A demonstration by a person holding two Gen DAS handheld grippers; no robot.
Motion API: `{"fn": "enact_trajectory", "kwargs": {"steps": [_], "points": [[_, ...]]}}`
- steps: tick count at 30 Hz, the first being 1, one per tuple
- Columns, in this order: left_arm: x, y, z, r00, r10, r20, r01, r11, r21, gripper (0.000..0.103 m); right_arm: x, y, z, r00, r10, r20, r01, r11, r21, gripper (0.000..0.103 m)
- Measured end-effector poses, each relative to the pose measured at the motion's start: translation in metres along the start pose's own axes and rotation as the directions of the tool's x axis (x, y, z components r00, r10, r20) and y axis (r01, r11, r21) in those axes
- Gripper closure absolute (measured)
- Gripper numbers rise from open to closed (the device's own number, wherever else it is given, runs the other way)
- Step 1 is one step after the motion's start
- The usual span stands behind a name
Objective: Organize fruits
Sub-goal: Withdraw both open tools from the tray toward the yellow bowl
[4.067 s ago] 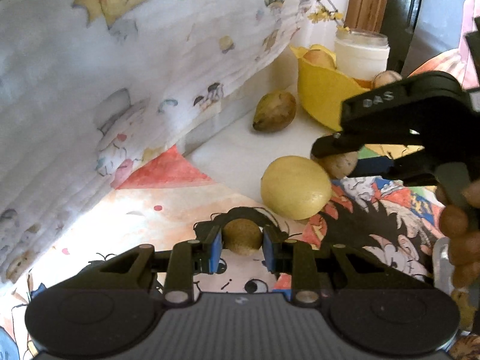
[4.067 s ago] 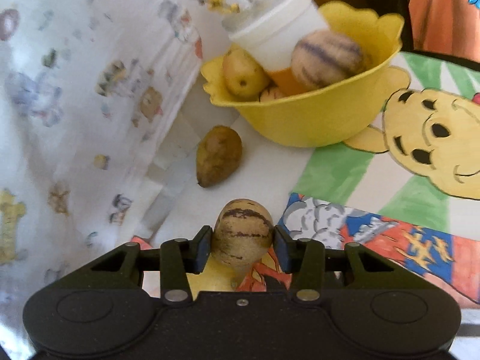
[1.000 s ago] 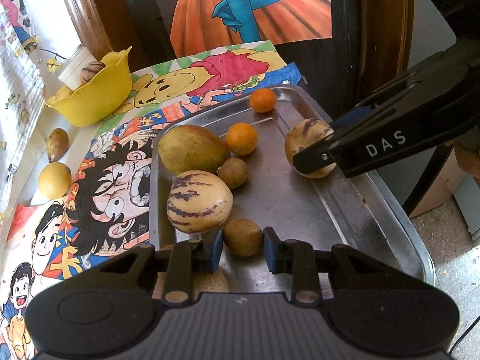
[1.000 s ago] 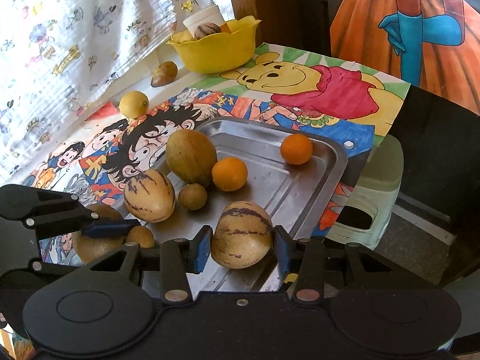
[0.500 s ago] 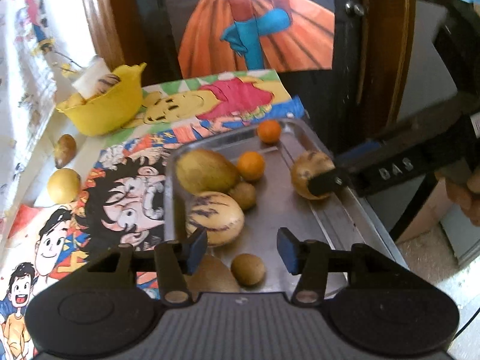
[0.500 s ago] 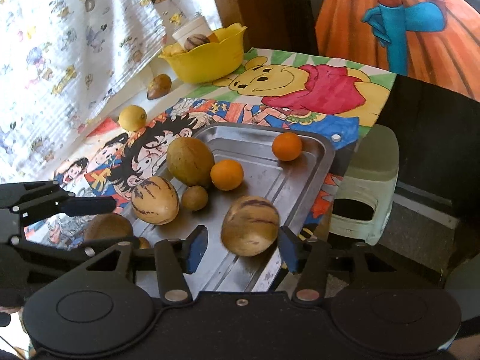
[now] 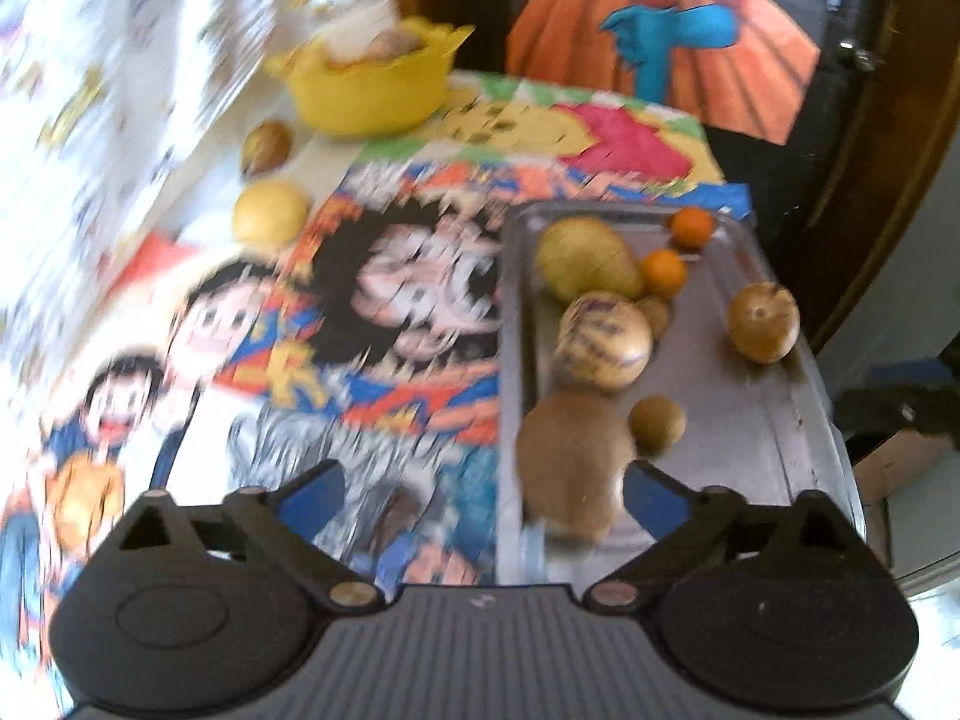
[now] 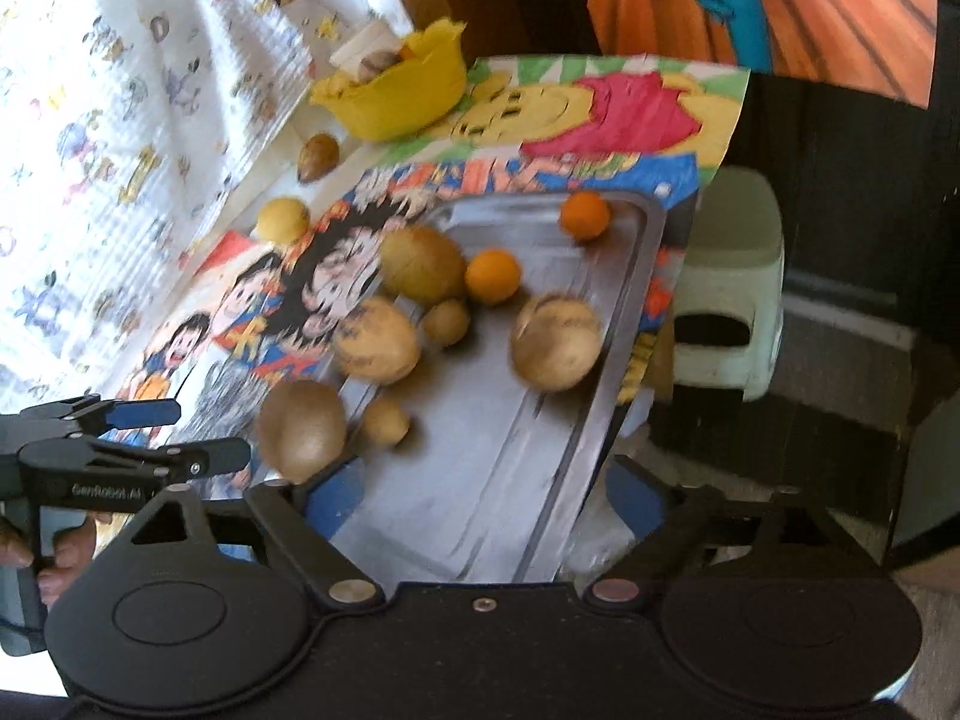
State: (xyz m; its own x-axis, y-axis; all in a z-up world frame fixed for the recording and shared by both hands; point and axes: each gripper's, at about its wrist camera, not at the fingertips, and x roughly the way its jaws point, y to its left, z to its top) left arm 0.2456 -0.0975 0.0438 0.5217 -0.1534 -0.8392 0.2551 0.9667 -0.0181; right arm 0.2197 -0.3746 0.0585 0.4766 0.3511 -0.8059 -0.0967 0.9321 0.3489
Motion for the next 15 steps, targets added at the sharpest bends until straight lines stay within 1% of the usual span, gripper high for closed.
{"fn": "enact_trajectory", "kwargs": {"steps": [2, 4, 6, 9, 12, 15], "points": [[-0.001, 0.009, -0.005, 0.999, -0.004, -0.051, 0.003, 0.999, -0.035, 0.001, 0.0, 0.008, -0.002, 0.998, -0.009, -0.058, 0.009, 1.0, 0.003, 0.006], [0.0, 0.016, -0.011, 0.995, -0.001, -0.102, -0.005, 0.999, -0.052, 0.001, 0.001, 0.018, -0.006, 0.993, -0.018, -0.115, 0.019, 1.0, 0.005, 0.006], [0.001, 0.022, -0.016, 0.988, 0.0, -0.152, -0.01, 0.998, -0.061, 0.001, 0.004, 0.026, -0.009, 0.986, -0.021, -0.168, 0.023, 1.0, 0.01, 0.002], [0.002, 0.031, -0.025, 0.976, 0.003, -0.219, -0.02, 0.997, -0.076, 0.001, 0.008, 0.039, -0.017, 0.974, -0.022, -0.227, 0.027, 0.999, 0.019, 0.001], [0.0, 0.04, -0.032, 0.966, 0.007, -0.26, -0.031, 0.996, -0.089, 0.001, 0.012, 0.055, -0.022, 0.961, -0.002, -0.277, 0.009, 1.0, 0.024, 0.001], [-0.003, 0.049, -0.036, 0.958, 0.025, -0.285, -0.054, 0.994, -0.094, 0.001, 0.017, 0.07, -0.021, 0.953, 0.015, -0.302, -0.012, 1.0, 0.011, 0.001]]}}
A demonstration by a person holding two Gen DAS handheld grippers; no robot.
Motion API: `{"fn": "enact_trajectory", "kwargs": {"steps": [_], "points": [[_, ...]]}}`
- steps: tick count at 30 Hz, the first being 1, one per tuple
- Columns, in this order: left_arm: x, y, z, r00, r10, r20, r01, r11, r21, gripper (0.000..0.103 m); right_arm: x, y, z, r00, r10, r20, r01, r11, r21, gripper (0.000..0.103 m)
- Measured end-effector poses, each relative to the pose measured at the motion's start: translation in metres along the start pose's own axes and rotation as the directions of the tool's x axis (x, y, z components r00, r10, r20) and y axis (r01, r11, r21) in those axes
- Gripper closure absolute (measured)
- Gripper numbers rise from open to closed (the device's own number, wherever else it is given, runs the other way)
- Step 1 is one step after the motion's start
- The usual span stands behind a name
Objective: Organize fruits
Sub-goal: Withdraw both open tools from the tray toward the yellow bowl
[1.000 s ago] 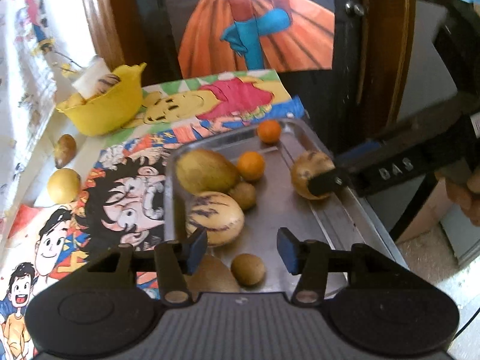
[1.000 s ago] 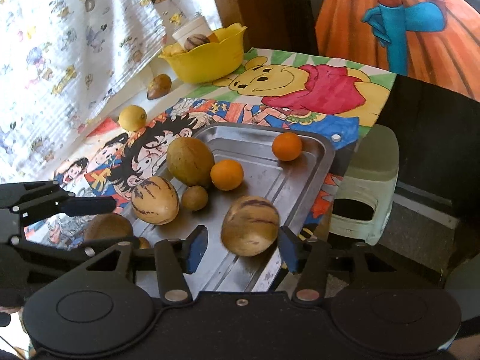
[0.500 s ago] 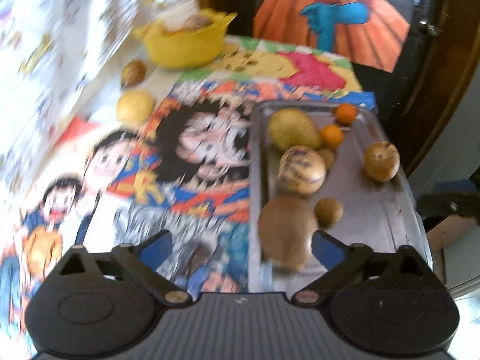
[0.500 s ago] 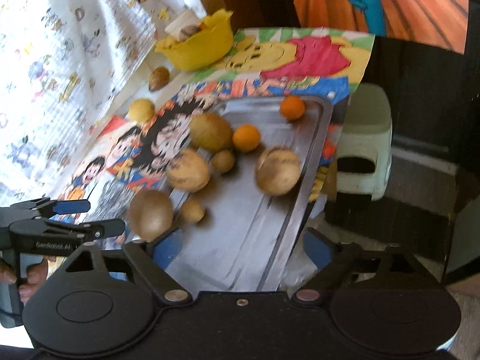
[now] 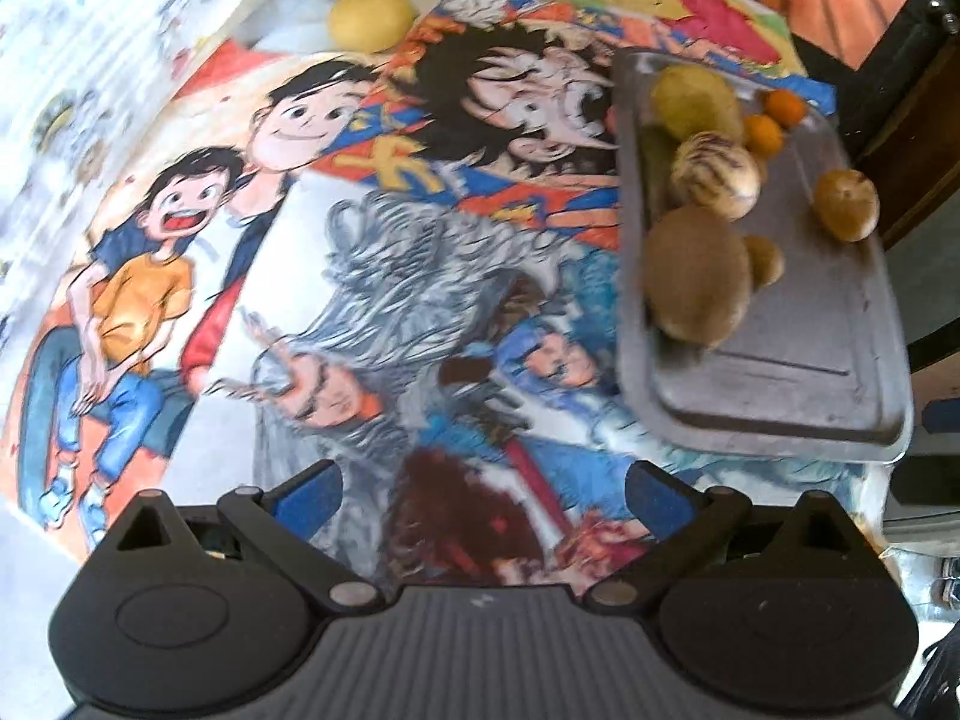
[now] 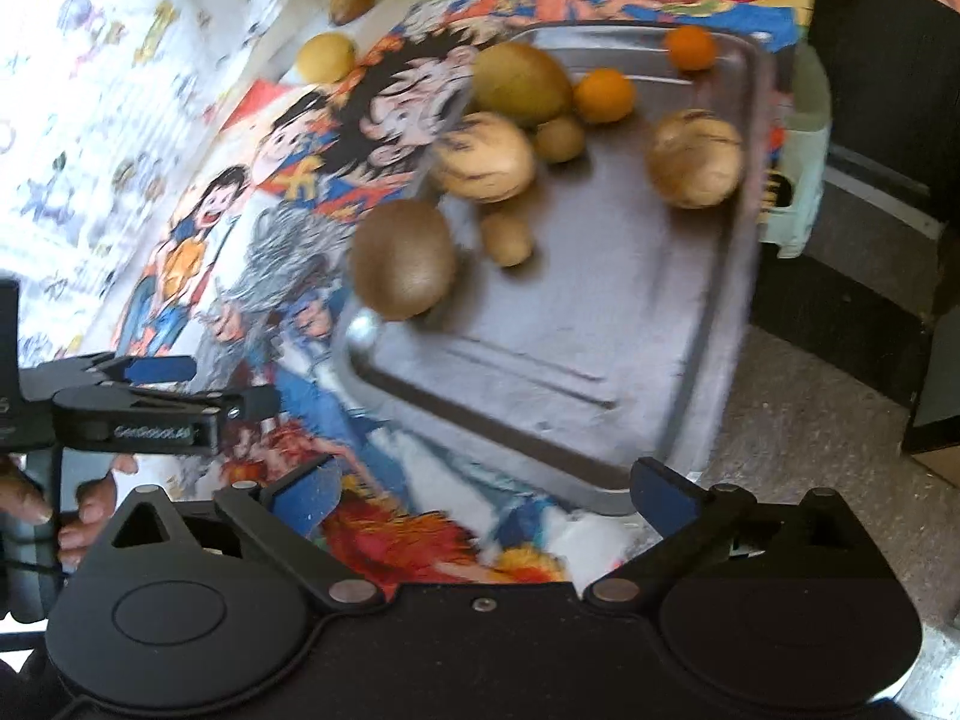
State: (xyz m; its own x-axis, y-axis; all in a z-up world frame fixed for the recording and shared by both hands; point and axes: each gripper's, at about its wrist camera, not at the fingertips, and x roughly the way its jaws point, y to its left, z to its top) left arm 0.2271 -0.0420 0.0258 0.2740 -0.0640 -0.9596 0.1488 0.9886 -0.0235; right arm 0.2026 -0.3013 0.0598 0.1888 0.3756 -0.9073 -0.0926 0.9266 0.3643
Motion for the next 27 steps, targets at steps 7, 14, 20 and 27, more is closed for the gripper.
{"fn": "enact_trajectory", "kwargs": {"steps": [7, 14, 20, 27], "points": [[-0.005, 0.025, 0.003, 0.999, 0.041, -0.02, -0.041, 0.998, -0.04, 0.001, 0.011, 0.03, 0.021, 0.999, 0.016, -0.049, -0.018, 0.999, -0.039, 0.001], [-0.019, 0.054, 0.011, 0.997, 0.078, -0.021, -0.079, 0.993, -0.083, 0.001, 0.022, 0.066, 0.041, 0.997, 0.02, -0.071, -0.026, 0.996, -0.091, 0.001], [-0.017, 0.074, 0.023, 0.995, 0.104, -0.006, -0.104, 0.989, -0.107, 0.001, 0.028, 0.092, 0.067, 0.999, 0.039, -0.033, -0.043, 0.99, -0.136, 0.001], [-0.008, 0.092, 0.041, 0.993, 0.113, 0.034, -0.108, 0.988, -0.113, 0.001, 0.024, 0.089, 0.106, 0.998, 0.019, 0.066, -0.01, 0.991, -0.134, 0.001]]}}
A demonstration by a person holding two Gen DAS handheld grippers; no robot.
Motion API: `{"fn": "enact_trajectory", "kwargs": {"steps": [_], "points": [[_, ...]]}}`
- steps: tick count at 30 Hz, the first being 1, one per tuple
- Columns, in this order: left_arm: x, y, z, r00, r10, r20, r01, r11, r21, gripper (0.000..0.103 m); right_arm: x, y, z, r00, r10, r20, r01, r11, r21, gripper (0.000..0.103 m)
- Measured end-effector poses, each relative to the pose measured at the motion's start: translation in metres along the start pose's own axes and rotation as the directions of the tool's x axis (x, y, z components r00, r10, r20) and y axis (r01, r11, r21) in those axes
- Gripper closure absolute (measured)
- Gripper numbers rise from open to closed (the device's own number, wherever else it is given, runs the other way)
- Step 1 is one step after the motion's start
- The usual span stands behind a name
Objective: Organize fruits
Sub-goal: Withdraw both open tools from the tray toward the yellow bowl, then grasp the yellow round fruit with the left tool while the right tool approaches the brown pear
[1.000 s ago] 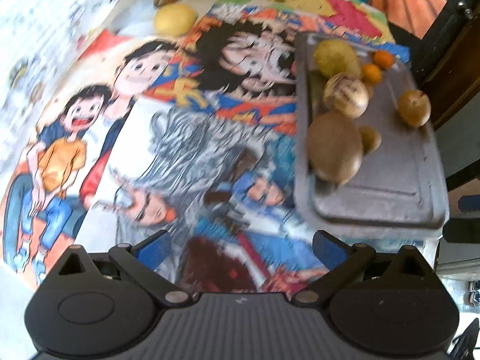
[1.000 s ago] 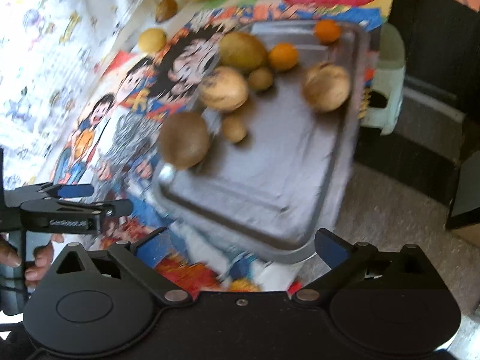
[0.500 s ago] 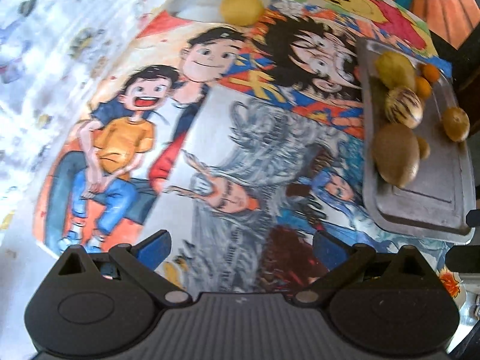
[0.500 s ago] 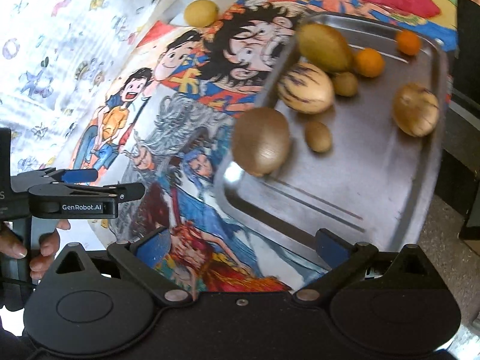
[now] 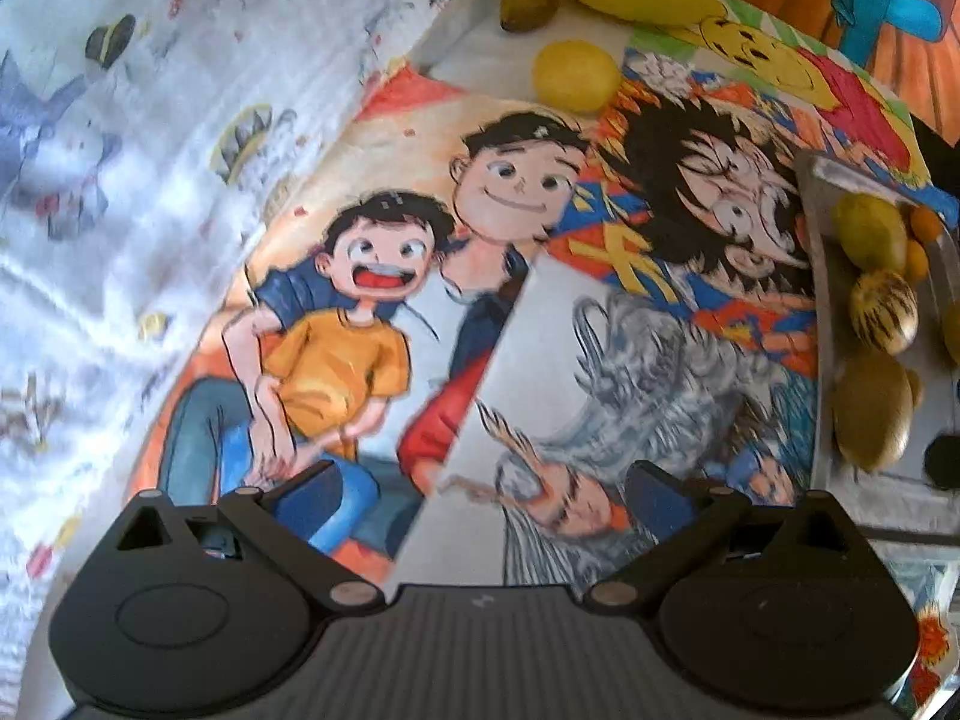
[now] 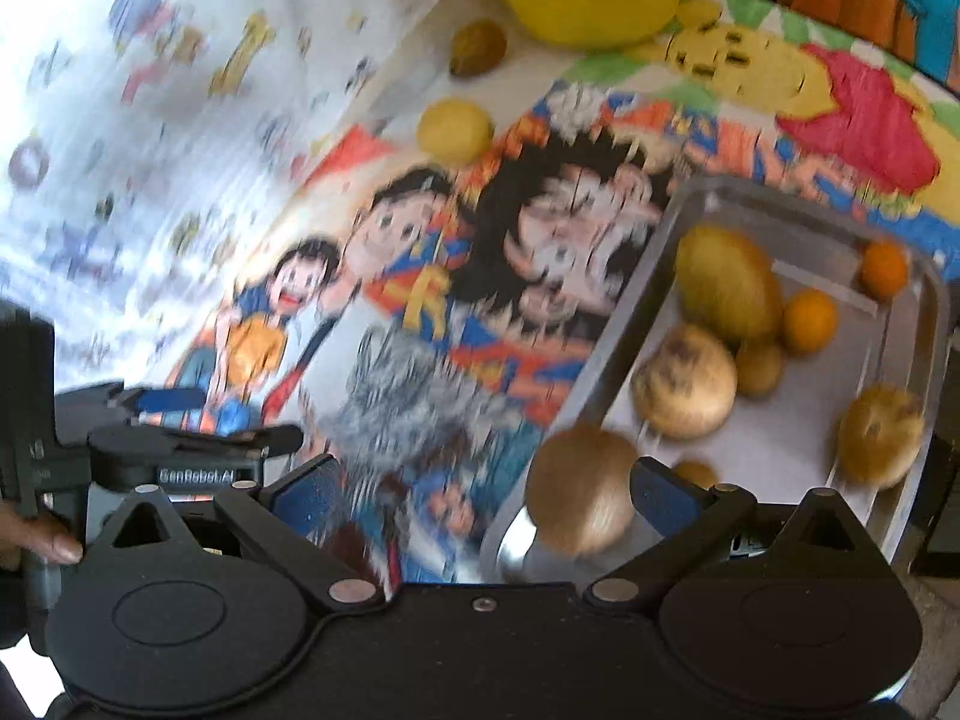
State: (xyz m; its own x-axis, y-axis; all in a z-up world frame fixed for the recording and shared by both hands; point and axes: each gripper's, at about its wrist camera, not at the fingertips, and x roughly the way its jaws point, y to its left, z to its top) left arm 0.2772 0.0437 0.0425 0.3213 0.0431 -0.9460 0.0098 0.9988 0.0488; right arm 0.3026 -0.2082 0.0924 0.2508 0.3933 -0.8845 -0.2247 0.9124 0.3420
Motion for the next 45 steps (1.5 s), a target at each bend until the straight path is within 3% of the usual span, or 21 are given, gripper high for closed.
{"fn": "enact_trajectory", "kwargs": {"steps": [7, 11, 13, 17, 20, 26, 29, 36, 45], "points": [[0.008, 0.006, 0.028, 0.996, -0.021, 0.086, 0.021, 1.0, -0.003, 0.001, -0.007, -0.015, 0.042, 0.989, -0.049, 0.143, 0.045, 0.998, 0.033, 0.001], [0.014, 0.0, 0.046, 0.985, -0.026, 0.168, 0.025, 1.0, 0.012, 0.001, -0.005, -0.031, 0.065, 0.97, -0.03, 0.24, 0.01, 0.996, 0.087, 0.001], [0.017, -0.005, 0.054, 0.974, -0.023, 0.227, 0.018, 1.0, 0.023, 0.001, 0.001, -0.036, 0.077, 0.964, -0.02, 0.266, 0.001, 0.997, 0.074, 0.001], [0.027, -0.017, 0.072, 0.939, -0.019, 0.344, 0.002, 0.999, 0.05, 0.001, 0.018, -0.029, 0.108, 0.946, -0.016, 0.324, 0.048, 0.995, -0.093, 0.001], [0.037, -0.025, 0.088, 0.914, -0.021, 0.405, -0.007, 0.998, 0.067, 0.001, 0.031, -0.025, 0.132, 0.937, 0.03, 0.349, 0.033, 0.985, -0.172, 0.001], [0.061, -0.034, 0.107, 0.869, -0.053, 0.491, -0.029, 0.987, 0.159, 0.001, 0.065, -0.017, 0.178, 0.915, 0.104, 0.39, -0.014, 0.974, -0.226, 0.001], [0.071, -0.037, 0.114, 0.856, -0.066, 0.512, -0.046, 0.978, 0.202, 0.001, 0.085, -0.011, 0.198, 0.91, 0.119, 0.397, -0.026, 0.972, -0.234, 0.005], [0.087, -0.035, 0.129, 0.85, -0.105, 0.517, -0.014, 0.975, 0.221, 0.004, 0.128, -0.002, 0.231, 0.931, 0.111, 0.348, -0.037, 0.976, -0.213, 0.019], [0.103, -0.032, 0.144, 0.845, -0.133, 0.518, 0.037, 0.981, 0.192, 0.012, 0.157, 0.014, 0.251, 0.942, 0.078, 0.326, 0.013, 0.963, -0.269, 0.02]]}}
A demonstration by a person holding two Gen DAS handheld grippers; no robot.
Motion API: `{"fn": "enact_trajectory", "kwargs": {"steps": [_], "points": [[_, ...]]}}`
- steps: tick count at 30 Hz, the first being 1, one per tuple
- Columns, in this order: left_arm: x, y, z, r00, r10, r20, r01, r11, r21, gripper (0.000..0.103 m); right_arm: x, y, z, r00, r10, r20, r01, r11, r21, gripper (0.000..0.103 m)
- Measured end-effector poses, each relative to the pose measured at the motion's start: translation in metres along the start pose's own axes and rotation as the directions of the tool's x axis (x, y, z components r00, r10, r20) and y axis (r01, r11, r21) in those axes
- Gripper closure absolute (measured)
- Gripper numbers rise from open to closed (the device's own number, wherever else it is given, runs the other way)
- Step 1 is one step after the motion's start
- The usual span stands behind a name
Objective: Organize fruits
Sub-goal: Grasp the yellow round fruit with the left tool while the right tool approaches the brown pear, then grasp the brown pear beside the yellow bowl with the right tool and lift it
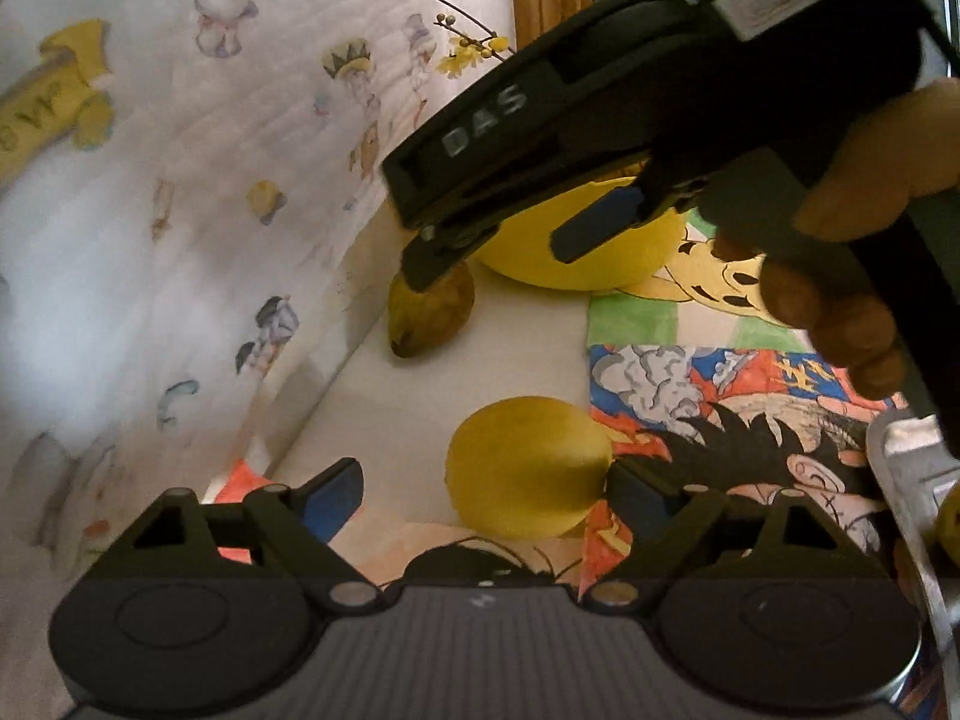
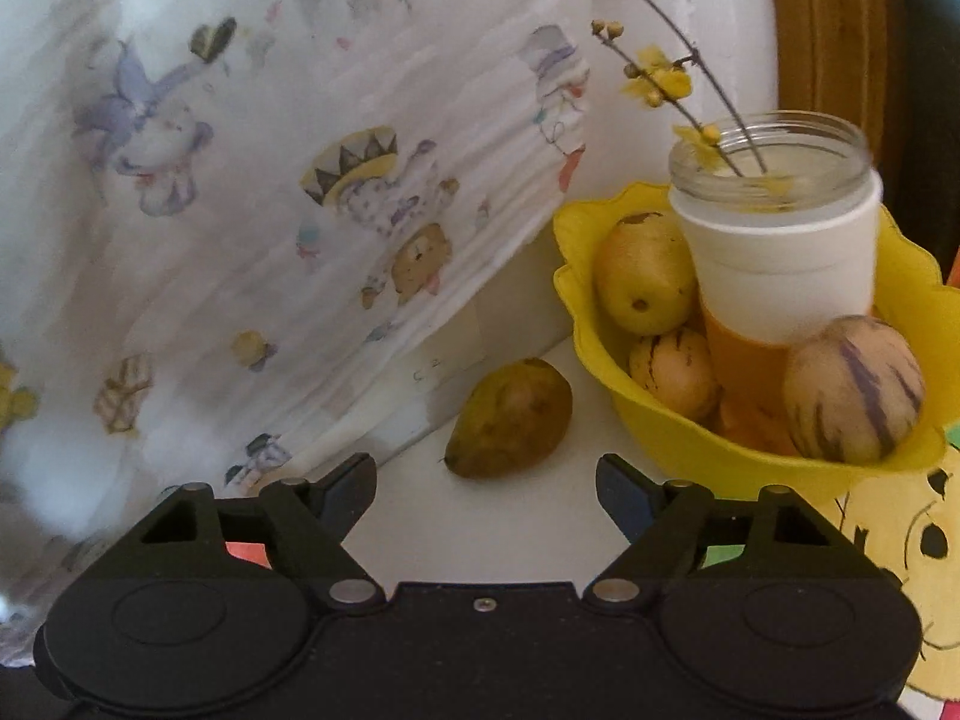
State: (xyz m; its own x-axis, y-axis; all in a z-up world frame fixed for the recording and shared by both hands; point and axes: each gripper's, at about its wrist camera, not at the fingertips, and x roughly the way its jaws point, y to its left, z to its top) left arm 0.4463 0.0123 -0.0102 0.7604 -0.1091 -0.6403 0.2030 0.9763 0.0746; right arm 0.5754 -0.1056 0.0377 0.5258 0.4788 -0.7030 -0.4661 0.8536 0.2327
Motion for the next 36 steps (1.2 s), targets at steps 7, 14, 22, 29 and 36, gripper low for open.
{"fn": "enact_trajectory", "kwargs": {"steps": [7, 14, 22, 29, 36], "points": [[0.01, 0.0, 0.0, 0.999, -0.038, -0.002, 0.038, 0.999, 0.0, 0.022, 0.012, 0.0, 0.004, 1.0, -0.005, -0.026, 0.004, 1.0, -0.031, 0.021], [0.014, 0.0, 0.002, 0.997, -0.082, -0.005, 0.082, 0.996, -0.02, 0.04, 0.018, -0.003, 0.005, 1.0, -0.002, -0.029, 0.001, 1.0, -0.011, 0.022], [0.014, 0.003, 0.003, 0.998, -0.064, -0.017, 0.063, 0.996, -0.063, 0.041, 0.019, -0.009, 0.001, 0.999, -0.002, -0.036, 0.003, 1.0, 0.016, 0.024], [0.012, 0.006, 0.003, 0.999, -0.024, -0.034, 0.021, 0.995, -0.096, 0.041, 0.034, -0.008, 0.0, 0.999, -0.008, -0.039, 0.01, 0.998, 0.056, 0.03], [0.009, 0.01, 0.002, 0.999, 0.004, -0.041, -0.009, 0.994, -0.112, 0.041, 0.055, -0.005, 0.002, 0.998, -0.035, -0.049, 0.039, 0.996, 0.077, 0.037]]}}
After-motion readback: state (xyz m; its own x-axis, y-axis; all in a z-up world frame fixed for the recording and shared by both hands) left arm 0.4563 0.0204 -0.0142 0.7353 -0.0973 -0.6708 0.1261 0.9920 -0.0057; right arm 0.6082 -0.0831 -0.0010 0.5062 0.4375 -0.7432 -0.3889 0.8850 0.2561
